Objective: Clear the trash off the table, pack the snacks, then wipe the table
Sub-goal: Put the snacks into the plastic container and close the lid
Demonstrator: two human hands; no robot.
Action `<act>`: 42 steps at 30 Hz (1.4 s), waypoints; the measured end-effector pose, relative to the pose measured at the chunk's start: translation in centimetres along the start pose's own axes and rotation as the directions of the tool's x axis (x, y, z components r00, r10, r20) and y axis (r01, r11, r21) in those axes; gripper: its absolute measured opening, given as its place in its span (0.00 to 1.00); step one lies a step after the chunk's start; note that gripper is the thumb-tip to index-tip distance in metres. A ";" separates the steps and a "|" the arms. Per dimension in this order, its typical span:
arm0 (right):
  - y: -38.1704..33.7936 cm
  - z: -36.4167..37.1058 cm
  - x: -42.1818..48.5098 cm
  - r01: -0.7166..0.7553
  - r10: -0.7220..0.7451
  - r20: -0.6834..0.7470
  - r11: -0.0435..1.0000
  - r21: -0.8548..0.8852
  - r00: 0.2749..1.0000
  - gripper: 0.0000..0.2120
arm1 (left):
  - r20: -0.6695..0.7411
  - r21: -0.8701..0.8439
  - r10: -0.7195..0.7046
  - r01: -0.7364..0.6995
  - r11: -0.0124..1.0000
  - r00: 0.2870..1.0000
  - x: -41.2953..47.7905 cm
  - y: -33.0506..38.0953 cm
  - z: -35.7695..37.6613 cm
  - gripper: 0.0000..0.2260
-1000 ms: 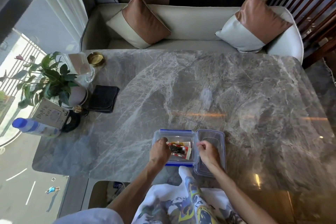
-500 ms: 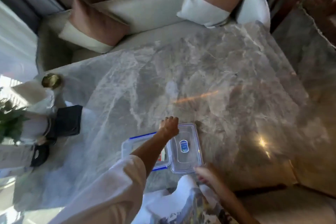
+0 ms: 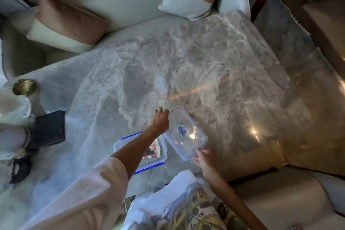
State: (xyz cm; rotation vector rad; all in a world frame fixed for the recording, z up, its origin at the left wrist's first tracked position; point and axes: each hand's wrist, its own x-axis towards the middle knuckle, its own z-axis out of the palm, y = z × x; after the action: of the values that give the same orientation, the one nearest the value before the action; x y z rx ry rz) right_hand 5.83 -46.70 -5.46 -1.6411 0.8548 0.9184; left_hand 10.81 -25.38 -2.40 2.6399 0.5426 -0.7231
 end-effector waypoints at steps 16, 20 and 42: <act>-0.6 12.2 -7.0 0.606 -0.570 0.228 0.665 -0.437 0.789 0.13 | 0.004 -0.742 -0.556 0.375 0.556 0.831 -18.1 -18.1 3.3 0.14; 0.0 12.1 -7.2 0.635 -0.631 0.186 0.624 -0.454 0.753 0.09 | 0.011 -0.744 -0.564 0.384 0.547 0.826 -18.0 -17.3 4.0 0.12; 0.9 11.5 -7.2 0.622 -0.605 0.221 0.603 -0.500 0.765 0.13 | 0.031 -0.740 -0.570 0.402 0.539 0.821 -18.9 -17.0 5.4 0.16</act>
State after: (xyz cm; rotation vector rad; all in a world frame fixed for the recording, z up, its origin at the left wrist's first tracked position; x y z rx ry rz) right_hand -0.03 -35.12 -1.57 -2.2075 -0.0804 0.7016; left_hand -13.99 -18.03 -0.41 1.7925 1.3636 -0.2399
